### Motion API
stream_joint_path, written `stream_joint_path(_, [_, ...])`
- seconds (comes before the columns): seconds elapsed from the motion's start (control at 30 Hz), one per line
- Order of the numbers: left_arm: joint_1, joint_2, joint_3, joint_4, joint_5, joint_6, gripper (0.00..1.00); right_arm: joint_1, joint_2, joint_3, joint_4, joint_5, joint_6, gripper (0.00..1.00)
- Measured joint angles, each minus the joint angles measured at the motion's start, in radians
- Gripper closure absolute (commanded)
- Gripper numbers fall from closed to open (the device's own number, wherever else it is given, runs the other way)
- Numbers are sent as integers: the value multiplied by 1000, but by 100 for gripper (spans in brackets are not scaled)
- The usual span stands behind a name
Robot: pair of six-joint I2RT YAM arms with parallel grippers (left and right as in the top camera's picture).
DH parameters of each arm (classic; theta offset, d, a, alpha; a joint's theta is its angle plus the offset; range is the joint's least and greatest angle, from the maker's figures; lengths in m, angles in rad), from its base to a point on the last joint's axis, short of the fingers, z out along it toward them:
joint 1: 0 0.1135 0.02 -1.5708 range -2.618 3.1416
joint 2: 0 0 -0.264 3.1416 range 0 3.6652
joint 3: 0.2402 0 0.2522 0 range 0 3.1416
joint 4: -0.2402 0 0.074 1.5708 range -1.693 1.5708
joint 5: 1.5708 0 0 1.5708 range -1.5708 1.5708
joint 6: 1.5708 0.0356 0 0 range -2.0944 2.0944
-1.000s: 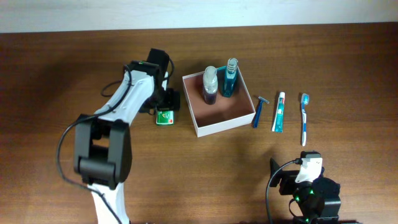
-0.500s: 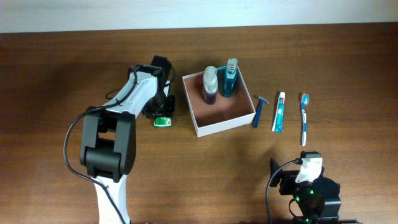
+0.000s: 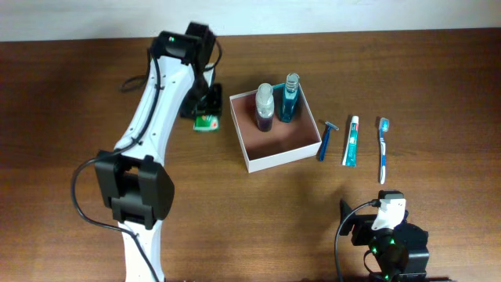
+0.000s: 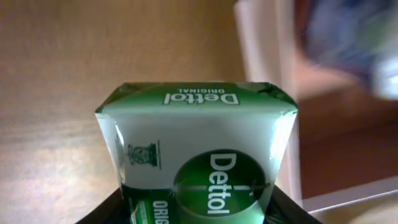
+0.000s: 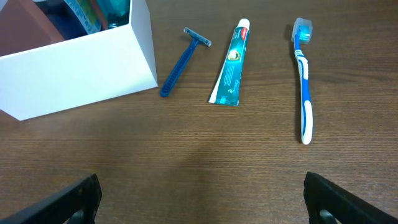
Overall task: Pack container
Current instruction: 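Lift the soap box into the box and release it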
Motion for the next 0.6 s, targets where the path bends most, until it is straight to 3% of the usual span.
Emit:
stream_joint_path(0.37, [-114,0,-76,290,19,-187,71,0,0,0,0,0,0,1])
stream_joint_path(0.53, [-151,0,-103,320,19,-260,69,0,0,0,0,0,0,1])
stream_joint_path(0.6, [-153,0,-103,321,19,-274,58,0,0,0,0,0,0,1])
